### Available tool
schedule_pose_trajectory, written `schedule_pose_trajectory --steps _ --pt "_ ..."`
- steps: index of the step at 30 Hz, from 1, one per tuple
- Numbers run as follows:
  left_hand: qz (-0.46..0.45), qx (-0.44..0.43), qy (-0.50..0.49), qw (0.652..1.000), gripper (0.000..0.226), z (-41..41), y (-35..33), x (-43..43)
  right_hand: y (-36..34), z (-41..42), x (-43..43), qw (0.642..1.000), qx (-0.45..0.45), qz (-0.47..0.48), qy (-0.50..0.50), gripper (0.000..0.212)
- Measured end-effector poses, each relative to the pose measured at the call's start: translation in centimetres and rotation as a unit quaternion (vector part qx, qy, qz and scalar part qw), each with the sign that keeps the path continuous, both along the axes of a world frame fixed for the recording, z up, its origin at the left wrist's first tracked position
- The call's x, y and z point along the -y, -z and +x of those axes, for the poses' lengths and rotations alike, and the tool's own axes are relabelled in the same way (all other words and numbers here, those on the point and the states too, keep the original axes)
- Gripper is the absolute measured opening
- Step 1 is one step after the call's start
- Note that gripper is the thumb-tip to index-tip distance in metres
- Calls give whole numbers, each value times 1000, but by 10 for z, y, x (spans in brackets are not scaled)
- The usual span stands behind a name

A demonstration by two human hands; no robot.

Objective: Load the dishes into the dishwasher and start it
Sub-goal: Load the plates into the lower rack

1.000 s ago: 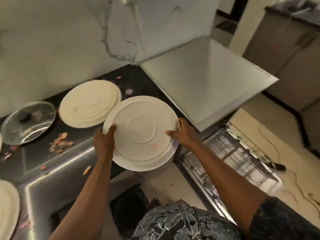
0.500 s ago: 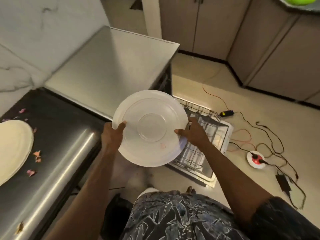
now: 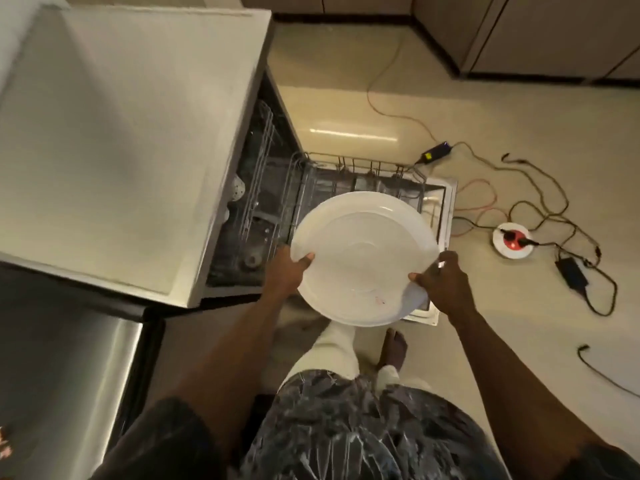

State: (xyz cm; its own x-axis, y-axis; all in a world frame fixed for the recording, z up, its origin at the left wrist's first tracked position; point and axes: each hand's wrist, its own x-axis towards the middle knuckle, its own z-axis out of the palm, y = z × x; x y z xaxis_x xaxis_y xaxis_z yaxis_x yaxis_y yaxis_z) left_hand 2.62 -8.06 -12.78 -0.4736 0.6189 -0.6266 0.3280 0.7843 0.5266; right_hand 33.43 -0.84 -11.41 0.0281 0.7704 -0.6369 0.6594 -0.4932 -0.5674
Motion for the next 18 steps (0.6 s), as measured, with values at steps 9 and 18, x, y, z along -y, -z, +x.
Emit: schedule_pose_trajectory --steps 9,18 --pt "-38 0 49 998 63 -46 156 -99 146 -43 -61 1000 17 12 9 46" --pt "118 -47 13 992 49 -90 228 -258 226 -105 -210 987 -21 156 27 52"
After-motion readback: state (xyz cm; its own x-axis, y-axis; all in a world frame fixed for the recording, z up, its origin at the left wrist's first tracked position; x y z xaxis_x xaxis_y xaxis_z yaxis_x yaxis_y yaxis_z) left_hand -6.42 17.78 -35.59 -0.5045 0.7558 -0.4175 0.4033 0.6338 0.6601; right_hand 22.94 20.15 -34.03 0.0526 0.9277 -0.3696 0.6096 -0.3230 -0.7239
